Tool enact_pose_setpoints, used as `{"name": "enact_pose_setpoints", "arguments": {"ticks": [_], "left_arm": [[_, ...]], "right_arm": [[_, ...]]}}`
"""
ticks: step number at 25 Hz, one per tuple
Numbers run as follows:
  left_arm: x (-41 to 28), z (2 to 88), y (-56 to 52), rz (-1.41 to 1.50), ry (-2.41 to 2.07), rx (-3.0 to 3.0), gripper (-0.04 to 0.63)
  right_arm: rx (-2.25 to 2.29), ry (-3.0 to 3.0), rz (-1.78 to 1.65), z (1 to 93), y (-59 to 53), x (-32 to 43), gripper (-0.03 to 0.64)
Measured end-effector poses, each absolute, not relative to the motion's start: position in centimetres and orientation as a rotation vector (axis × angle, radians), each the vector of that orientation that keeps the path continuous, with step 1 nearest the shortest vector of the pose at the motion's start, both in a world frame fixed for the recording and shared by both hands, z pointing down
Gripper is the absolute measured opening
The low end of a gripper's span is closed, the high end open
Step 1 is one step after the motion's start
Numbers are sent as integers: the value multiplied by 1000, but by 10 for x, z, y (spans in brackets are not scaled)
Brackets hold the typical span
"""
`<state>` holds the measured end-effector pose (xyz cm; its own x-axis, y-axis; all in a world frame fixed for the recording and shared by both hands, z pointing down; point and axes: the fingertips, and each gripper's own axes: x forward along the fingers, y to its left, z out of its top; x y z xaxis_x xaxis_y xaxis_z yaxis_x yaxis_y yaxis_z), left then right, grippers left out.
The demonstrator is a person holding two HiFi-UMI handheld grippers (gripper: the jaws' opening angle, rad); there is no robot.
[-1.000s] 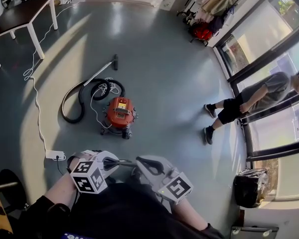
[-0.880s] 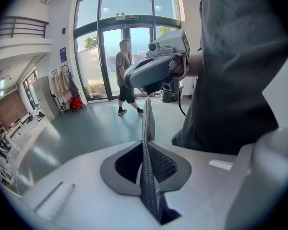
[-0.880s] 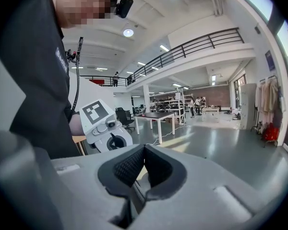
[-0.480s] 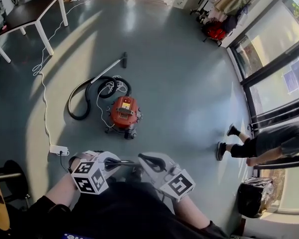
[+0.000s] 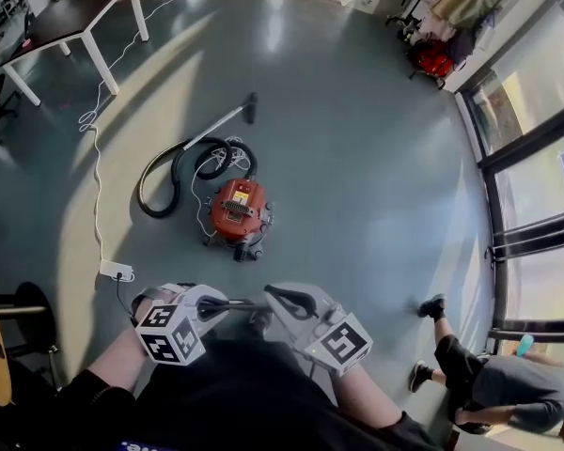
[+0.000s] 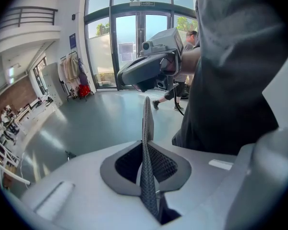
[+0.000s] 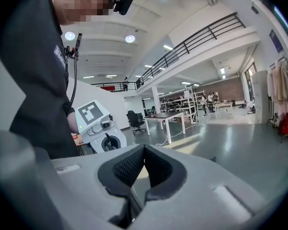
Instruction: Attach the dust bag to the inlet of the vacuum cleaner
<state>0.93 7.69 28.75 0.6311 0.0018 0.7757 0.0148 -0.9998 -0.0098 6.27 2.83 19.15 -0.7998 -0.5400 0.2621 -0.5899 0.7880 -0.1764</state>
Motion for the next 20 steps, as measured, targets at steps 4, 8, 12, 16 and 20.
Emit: {"name": "enact_pose_setpoints", "arguments": {"ticks": [4, 8, 12, 16, 20], "left_arm": [[24, 293, 72, -1358, 22, -2818, 40], [30, 301, 69, -1377, 45, -2806, 40], [30, 310, 68, -1376, 32, -2809, 40], [24, 319, 65, -1359, -9, -2820, 40], [14, 330, 57, -1356, -51, -2809, 40]], "right_arm": [[860, -2787, 368, 199, 22, 82, -8], [846, -2773, 380, 207, 17, 92, -8], [842, -2745, 379, 216, 11, 92, -8], [901, -2709, 411, 227, -1, 86, -8], [963, -2679, 450, 238, -14, 75, -8]]}}
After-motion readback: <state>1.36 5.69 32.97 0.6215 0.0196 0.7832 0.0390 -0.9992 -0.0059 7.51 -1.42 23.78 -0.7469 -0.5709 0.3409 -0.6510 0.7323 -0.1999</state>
